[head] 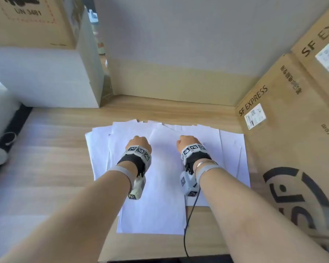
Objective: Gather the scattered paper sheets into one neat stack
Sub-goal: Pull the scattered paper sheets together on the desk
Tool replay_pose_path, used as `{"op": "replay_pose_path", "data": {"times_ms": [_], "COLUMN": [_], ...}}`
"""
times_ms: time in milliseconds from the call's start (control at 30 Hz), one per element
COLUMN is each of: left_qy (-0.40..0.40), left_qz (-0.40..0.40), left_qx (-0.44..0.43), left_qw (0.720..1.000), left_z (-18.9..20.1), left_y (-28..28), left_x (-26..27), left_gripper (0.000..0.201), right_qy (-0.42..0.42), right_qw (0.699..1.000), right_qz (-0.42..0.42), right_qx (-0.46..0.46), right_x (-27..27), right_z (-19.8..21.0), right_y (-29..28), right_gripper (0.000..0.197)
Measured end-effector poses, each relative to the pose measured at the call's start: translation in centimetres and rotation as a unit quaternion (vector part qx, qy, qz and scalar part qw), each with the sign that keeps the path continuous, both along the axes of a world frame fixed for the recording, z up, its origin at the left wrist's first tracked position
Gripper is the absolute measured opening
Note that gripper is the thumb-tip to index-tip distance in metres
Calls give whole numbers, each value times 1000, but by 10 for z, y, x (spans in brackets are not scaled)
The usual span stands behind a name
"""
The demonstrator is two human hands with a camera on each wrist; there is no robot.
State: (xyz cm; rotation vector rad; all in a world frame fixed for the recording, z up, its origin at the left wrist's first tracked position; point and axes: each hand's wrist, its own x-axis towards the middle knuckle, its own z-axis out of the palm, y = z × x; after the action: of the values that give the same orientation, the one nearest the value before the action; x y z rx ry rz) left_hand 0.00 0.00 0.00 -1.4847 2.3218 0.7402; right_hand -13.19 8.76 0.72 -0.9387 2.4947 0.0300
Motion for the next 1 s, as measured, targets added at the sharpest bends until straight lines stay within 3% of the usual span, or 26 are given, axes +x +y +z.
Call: {"op": "replay_pose_path", "data": {"times_ms": [133, 267, 467, 533, 667, 800, 1000], "left_qy": [-35, -26, 121, 150, 132, 117, 95], "left_qz": [61, 111, 194, 208, 173, 117, 125], "left_qx": [30, 93, 146, 165, 167, 195, 120], "left_qw": [997, 989, 962, 952, 962, 967, 980], "left_z": [-25, -38, -38, -34, -38, -50, -57], "left_y": [7, 6, -7, -12, -12, -6, -3], "left_x": [11, 18, 20, 20, 19, 24, 24], "left_gripper": [40, 58, 85, 79, 48, 33, 33], "right_qy": [-48, -109, -206, -200, -152, -126, -136], "right_qw": [998, 988, 956, 954, 966, 948, 915], "right_qz": [-34, -101, -208, -216, -198, -267, -351], "right_qx": [31, 44, -34, -55, -70, -115, -145], "right_x": [1, 3, 1, -2, -6, -12, -16], "right_z": [-17, -32, -38, -40, -35, -35, -39], "right_y": [15, 25, 31, 34, 39, 44, 43], "right_gripper": [37, 50, 78, 71, 38, 38, 44]}}
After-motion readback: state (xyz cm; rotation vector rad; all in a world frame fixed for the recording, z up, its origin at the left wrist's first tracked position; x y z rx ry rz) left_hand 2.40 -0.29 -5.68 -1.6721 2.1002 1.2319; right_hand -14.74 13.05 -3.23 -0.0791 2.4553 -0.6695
